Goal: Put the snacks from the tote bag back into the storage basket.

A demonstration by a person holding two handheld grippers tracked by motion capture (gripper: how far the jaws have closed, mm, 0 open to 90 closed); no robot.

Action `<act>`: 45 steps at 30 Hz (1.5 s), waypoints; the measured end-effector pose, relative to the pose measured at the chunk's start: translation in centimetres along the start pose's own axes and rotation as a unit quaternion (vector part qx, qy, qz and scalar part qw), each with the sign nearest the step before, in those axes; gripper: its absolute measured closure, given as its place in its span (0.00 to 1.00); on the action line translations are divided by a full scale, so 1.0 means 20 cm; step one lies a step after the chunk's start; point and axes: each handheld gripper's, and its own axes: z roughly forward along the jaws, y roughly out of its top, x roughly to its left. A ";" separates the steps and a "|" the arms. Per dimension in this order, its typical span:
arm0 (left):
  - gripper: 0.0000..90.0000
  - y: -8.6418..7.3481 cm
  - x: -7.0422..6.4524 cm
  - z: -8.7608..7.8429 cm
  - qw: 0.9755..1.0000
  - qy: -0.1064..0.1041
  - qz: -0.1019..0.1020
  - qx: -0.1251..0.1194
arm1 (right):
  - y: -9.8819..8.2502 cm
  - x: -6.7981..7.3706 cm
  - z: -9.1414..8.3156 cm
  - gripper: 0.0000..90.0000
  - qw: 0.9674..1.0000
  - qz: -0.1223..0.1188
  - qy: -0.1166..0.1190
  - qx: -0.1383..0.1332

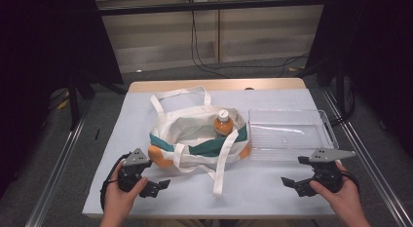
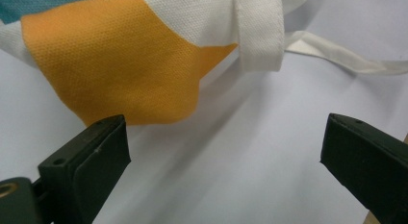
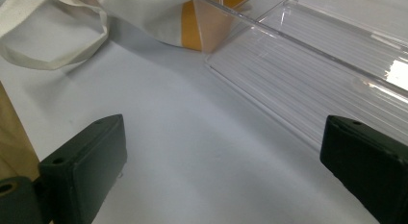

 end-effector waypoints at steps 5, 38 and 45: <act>0.03 0.00 0.00 0.01 1.000 -0.007 0.003 -0.004 | 0.04 0.02 0.00 0.05 1.000 0.000 -0.004 0.015; 0.03 -0.03 -0.08 0.00 1.000 0.002 0.001 0.000 | 0.56 0.04 0.07 0.12 0.997 -0.040 0.039 0.062; 0.03 -0.04 -0.08 -0.01 1.000 0.002 -0.002 -0.006 | 0.66 0.08 0.14 0.15 0.994 -0.063 0.041 0.076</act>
